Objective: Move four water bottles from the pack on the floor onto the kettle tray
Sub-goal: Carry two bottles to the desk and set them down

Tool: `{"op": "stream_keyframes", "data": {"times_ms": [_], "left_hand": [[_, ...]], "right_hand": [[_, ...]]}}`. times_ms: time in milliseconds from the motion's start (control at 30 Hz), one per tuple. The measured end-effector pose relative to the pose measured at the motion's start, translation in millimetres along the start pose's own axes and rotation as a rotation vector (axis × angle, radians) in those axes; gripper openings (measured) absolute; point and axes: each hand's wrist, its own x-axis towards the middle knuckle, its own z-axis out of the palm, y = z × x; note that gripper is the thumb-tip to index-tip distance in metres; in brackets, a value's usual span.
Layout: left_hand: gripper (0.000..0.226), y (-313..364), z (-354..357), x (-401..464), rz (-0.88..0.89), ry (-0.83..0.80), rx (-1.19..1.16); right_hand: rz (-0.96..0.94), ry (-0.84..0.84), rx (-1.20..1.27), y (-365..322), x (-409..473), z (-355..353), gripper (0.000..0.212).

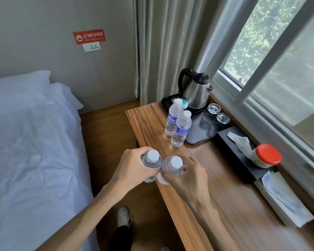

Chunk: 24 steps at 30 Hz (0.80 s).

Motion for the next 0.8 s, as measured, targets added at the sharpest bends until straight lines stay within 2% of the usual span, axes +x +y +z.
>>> {"op": "stream_keyframes", "data": {"times_ms": [133,367,600,800], "left_hand": [[0.043,-20.0,-16.0,61.1,0.039,-0.109,-0.018],[0.048,-34.3,-28.6,146.5,0.129,-0.315,-0.019],[0.045,-41.8,-10.3,214.9,0.188,-0.477,-0.030],[0.055,-52.1,6.5,247.3,0.207,-0.535,-0.063]], "right_hand": [[0.101,0.088,0.023,-12.6,34.4,30.0,0.034],[0.262,0.245,0.067,-29.1,79.8,63.7,0.046],[0.390,0.389,0.040,-21.4,112.7,83.1,0.039],[0.532,0.509,0.030,-21.7,129.5,98.5,0.033]]}}
